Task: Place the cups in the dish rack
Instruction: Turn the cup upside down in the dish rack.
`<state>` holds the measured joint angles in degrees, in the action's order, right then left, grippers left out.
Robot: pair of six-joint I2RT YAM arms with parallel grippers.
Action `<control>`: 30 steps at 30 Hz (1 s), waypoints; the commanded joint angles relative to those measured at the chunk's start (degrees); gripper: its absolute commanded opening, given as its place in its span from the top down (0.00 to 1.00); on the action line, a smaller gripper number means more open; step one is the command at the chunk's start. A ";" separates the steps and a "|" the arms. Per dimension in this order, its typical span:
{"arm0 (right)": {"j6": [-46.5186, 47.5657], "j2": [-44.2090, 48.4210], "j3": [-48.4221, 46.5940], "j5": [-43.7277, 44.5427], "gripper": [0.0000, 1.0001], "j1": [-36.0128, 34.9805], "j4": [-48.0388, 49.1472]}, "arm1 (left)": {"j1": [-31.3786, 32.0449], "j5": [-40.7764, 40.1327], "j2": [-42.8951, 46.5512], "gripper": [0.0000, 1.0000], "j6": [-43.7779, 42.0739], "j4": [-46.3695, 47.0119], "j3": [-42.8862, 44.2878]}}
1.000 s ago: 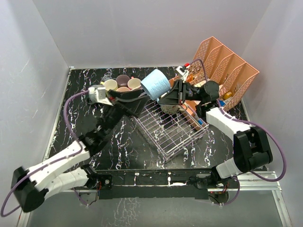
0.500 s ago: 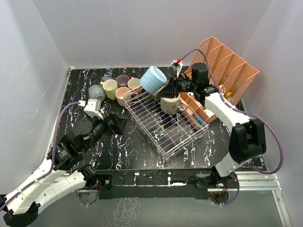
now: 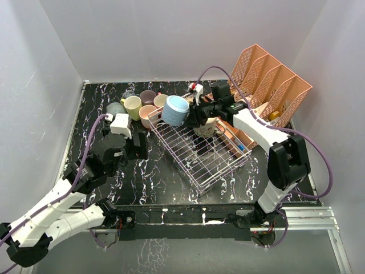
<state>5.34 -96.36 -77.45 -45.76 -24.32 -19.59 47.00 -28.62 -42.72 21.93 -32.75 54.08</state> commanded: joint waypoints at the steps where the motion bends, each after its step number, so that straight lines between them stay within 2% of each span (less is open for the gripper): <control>1: 4.76 0.79 -6.25 0.92 0.92 -1.75 4.46 | -0.73 -2.62 -2.77 0.03 -5.08 0.65 5.01; 4: 4.81 0.26 -6.89 1.27 0.92 -1.83 3.99 | -3.16 -1.19 -5.01 0.03 -6.77 1.88 5.52; 6: 5.30 0.09 -6.93 1.77 0.92 -1.95 3.63 | -7.62 3.03 -5.77 0.03 -7.68 3.34 4.98; 11: 6.57 0.02 -6.47 3.03 0.92 -2.56 3.08 | -25.65 22.78 -7.78 0.03 -6.83 6.99 3.36; 13: 7.05 -0.04 -6.34 3.33 0.92 -2.72 2.87 | -29.44 27.88 -8.15 0.03 -5.47 8.18 2.39; 19: 8.63 0.33 -5.96 4.12 0.92 -3.11 1.94 | -31.69 31.73 -6.05 0.03 0.16 11.26 -3.12; 30: 14.43 0.67 -6.11 4.05 0.92 -3.36 -2.14 | -31.70 30.88 3.67 0.03 8.48 12.10 -14.81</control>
<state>16.49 -97.86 -79.40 -39.11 -27.38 -26.92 15.57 1.52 -41.32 26.79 -22.06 42.09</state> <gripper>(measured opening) 0.228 0.971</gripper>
